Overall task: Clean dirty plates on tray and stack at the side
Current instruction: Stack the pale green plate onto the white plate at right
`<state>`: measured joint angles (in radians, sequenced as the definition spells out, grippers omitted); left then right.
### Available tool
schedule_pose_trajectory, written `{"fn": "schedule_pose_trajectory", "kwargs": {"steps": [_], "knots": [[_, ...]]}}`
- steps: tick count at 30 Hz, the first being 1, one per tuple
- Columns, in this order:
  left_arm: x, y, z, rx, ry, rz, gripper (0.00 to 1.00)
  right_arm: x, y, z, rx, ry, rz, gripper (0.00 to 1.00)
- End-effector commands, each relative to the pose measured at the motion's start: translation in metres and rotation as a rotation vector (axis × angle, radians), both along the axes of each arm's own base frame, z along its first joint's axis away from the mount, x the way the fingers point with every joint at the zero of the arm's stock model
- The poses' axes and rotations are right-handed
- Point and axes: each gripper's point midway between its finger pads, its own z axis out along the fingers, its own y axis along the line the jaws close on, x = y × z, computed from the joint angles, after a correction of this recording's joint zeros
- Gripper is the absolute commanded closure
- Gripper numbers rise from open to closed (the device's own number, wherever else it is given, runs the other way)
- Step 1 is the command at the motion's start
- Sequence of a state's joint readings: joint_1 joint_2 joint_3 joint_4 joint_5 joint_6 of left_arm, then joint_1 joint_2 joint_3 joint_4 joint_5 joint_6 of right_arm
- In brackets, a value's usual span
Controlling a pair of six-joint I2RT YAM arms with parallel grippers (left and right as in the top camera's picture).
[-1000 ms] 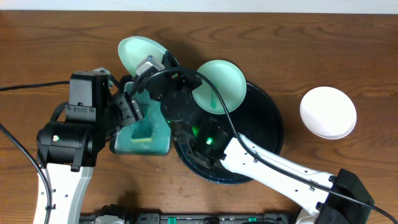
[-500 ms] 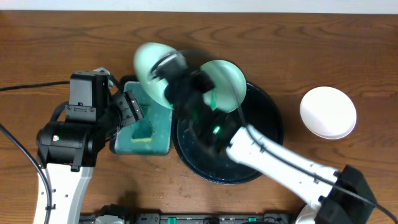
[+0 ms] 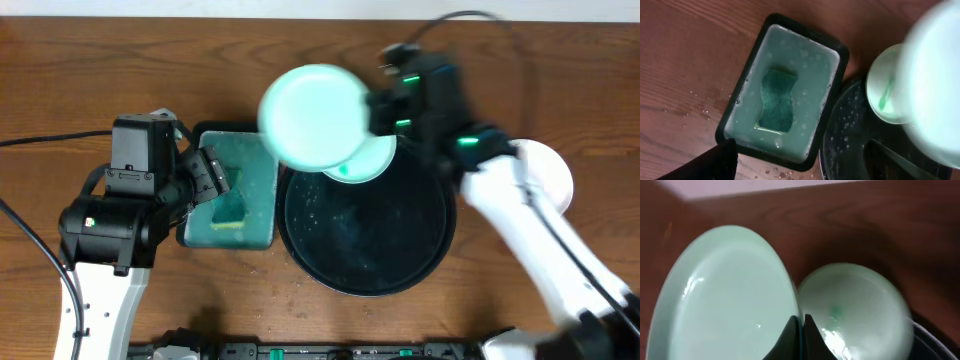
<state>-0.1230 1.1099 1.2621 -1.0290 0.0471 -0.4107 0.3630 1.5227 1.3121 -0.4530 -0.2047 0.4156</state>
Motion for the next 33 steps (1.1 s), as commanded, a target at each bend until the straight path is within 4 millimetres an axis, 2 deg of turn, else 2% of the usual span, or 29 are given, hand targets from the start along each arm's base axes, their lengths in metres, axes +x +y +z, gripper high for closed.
{"fn": "schedule_pose_trajectory", "kwargs": {"steps": [1,3,5,8,11,16,19,21,23,26,29,33], "knots": [[0.001,0.002,0.002,0.008,-0.003,-0.002,0.19,-0.004,-0.074,0.029,0.079,0.035,-0.220,0.99],[0.001,0.002,0.002,0.007,-0.003,-0.002,0.19,-0.009,-0.134,0.015,0.022,0.104,-0.402,0.99],[0.001,0.002,0.002,0.007,-0.003,-0.002,0.19,-0.023,-0.196,-0.004,-0.050,0.195,-0.590,0.99],[0.001,0.002,0.002,0.007,-0.003,-0.002,0.19,-0.055,-0.269,-0.036,-0.128,0.360,-0.805,0.99],[0.001,0.002,0.002,0.007,-0.003,-0.002,0.19,-0.086,-0.320,-0.065,-0.153,0.519,-0.954,0.99],[0.001,0.002,0.002,0.007,-0.003,-0.002,0.19,-0.109,-0.365,-0.106,-0.127,0.680,-1.079,0.99],[0.001,0.002,0.002,0.008,-0.003,-0.002,0.19,-0.105,-0.366,-0.127,-0.055,0.734,-1.061,0.99],[0.001,0.002,0.002,0.007,-0.003,-0.002,0.19,-0.101,-0.362,-0.131,-0.020,0.741,-1.041,0.80],[0.001,0.002,0.002,0.008,-0.003,-0.002,0.19,-0.088,-0.349,-0.124,0.039,0.697,-0.960,0.71],[0.001,0.002,0.002,0.007,-0.003,-0.002,0.19,-0.061,-0.321,-0.099,0.126,0.570,-0.779,0.63],[0.001,0.002,0.001,0.008,-0.001,-0.002,0.19,-0.041,-0.289,-0.063,0.136,0.419,-0.633,0.62],[0.001,0.002,0.001,0.008,0.001,-0.002,0.19,-0.023,-0.224,-0.015,0.063,0.215,-0.388,0.62]]}}
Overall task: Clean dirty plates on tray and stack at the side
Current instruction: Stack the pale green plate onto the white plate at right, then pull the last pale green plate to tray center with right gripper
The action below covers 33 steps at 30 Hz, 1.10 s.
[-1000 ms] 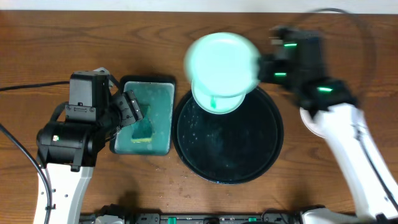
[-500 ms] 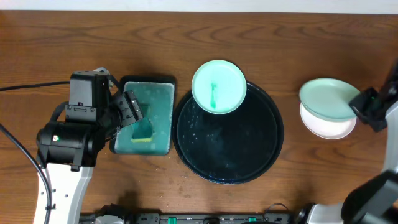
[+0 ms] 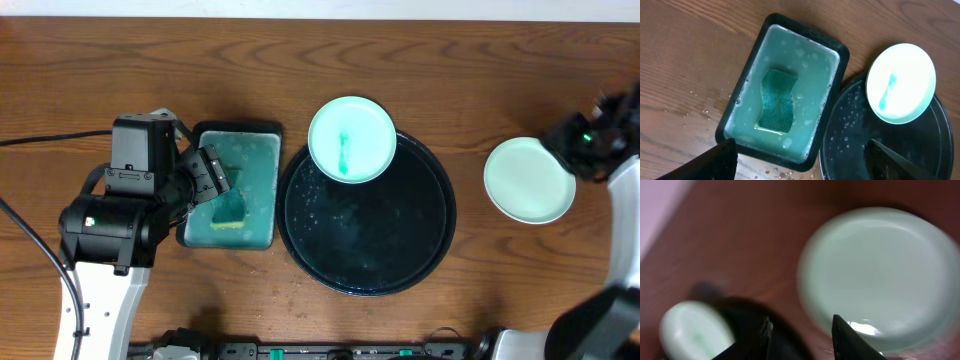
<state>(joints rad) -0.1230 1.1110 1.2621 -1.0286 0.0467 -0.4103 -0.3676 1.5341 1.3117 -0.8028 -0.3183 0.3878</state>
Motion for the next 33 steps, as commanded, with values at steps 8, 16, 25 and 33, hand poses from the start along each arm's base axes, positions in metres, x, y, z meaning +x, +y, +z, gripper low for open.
{"fn": "schedule_pose_trajectory", "kwargs": {"steps": [8,16,25,33], "knots": [[0.001,0.002,0.001,0.007,0.001,-0.002,0.19,0.028,0.187,0.048,-0.220,-0.266,0.575,0.63],[0.001,0.002,0.001,0.007,0.001,-0.002,0.19,0.056,0.234,-0.055,-0.522,-0.091,0.629,0.50],[0.001,0.002,0.001,0.007,0.001,-0.002,0.19,0.062,0.224,-0.148,-0.540,0.092,0.613,0.60],[0.001,0.002,0.001,0.007,0.001,-0.002,0.19,0.045,0.228,-0.158,-0.420,0.163,0.627,0.99]]}}
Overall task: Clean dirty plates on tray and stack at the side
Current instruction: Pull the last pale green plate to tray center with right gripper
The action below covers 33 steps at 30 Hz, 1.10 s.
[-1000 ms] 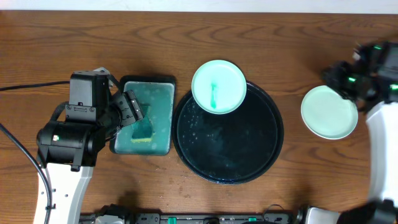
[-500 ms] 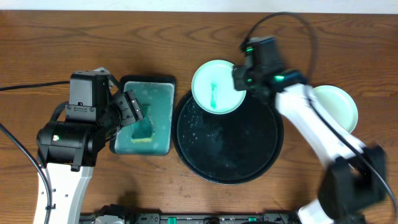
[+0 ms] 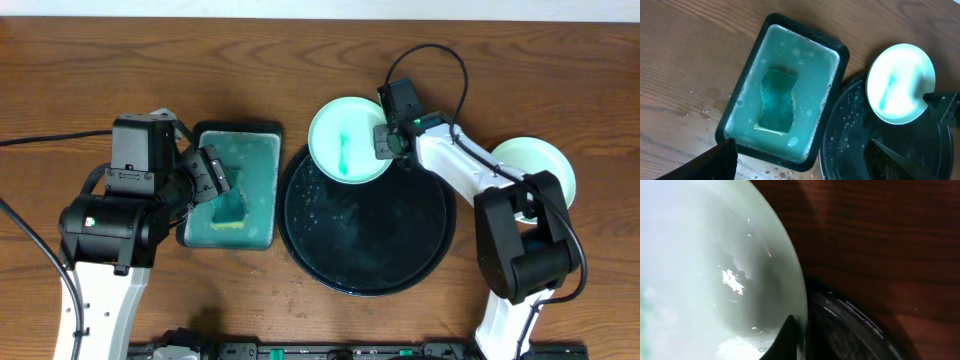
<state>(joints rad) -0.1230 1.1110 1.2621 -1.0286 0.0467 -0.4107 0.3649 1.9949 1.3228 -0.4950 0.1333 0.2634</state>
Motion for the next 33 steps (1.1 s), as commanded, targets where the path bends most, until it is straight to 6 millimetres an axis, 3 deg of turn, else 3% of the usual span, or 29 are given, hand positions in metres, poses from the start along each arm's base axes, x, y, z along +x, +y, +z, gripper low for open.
{"fn": "schedule_pose_trajectory", "kwargs": {"steps": [1,4,8,11,14,19,25,27,30,33], "knots": [[0.001,0.002,0.001,0.008,0.001,-0.002,0.19,-0.012,0.000,-0.002,0.039,0.059,-0.004,0.99],[0.001,0.002,0.001,0.008,0.001,-0.002,0.19,-0.026,0.001,0.008,0.061,0.102,0.008,0.99],[0.001,0.002,0.001,0.008,0.001,-0.002,0.19,-0.051,0.000,0.042,0.091,0.136,0.000,0.99],[0.001,0.002,0.001,0.008,0.001,-0.002,0.19,-0.080,-0.008,0.069,0.095,0.179,-0.047,0.99],[0.001,0.002,0.001,0.008,0.001,-0.002,0.19,-0.110,-0.018,0.083,0.084,0.245,-0.096,0.99],[0.001,0.002,0.001,0.008,0.001,-0.002,0.19,-0.136,-0.027,0.073,0.067,0.340,-0.191,0.99],[0.001,0.002,0.001,0.008,0.001,-0.002,0.19,-0.157,-0.033,0.021,0.101,0.380,-0.354,0.99],[0.001,0.002,0.001,0.008,0.001,-0.002,0.19,-0.160,-0.022,0.010,0.167,0.394,-0.336,0.87],[0.001,0.002,0.001,0.008,0.001,-0.002,0.19,-0.156,-0.005,0.012,0.227,0.386,-0.167,0.76],[0.001,0.002,0.001,0.008,0.001,-0.002,0.19,-0.146,-0.004,0.030,0.233,0.325,-0.088,0.75]]}}
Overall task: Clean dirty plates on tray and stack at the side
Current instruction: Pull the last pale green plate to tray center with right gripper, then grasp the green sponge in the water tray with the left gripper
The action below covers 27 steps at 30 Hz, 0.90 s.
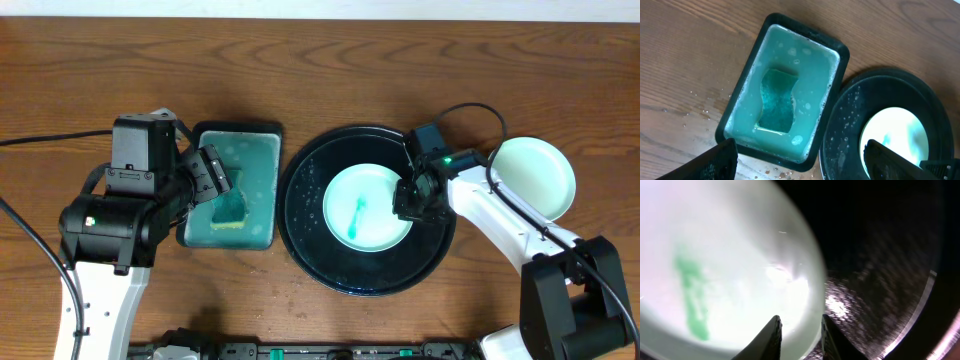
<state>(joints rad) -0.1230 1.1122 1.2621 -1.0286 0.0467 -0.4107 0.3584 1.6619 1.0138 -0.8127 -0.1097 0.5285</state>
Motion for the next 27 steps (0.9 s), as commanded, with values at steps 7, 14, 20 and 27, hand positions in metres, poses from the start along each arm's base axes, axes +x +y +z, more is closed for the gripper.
{"fn": "schedule_pose_trajectory", "kwargs": {"steps": [7,14,20,27], "knots": [[0.003,0.001,0.002,-0.011,-0.008,0.020,0.06,0.036,0.007,0.096,0.108,-0.338,0.183,0.73],[-0.002,0.003,-0.047,0.015,0.148,0.021,0.05,0.028,-0.006,0.138,0.095,-0.464,0.184,0.68],[0.001,0.002,-0.135,0.064,0.423,-0.010,0.36,0.026,-0.007,0.134,0.091,-0.445,0.184,0.68],[0.031,0.000,-0.206,0.088,0.531,-0.022,0.49,0.018,-0.007,0.120,0.079,-0.372,0.189,0.68]]}}
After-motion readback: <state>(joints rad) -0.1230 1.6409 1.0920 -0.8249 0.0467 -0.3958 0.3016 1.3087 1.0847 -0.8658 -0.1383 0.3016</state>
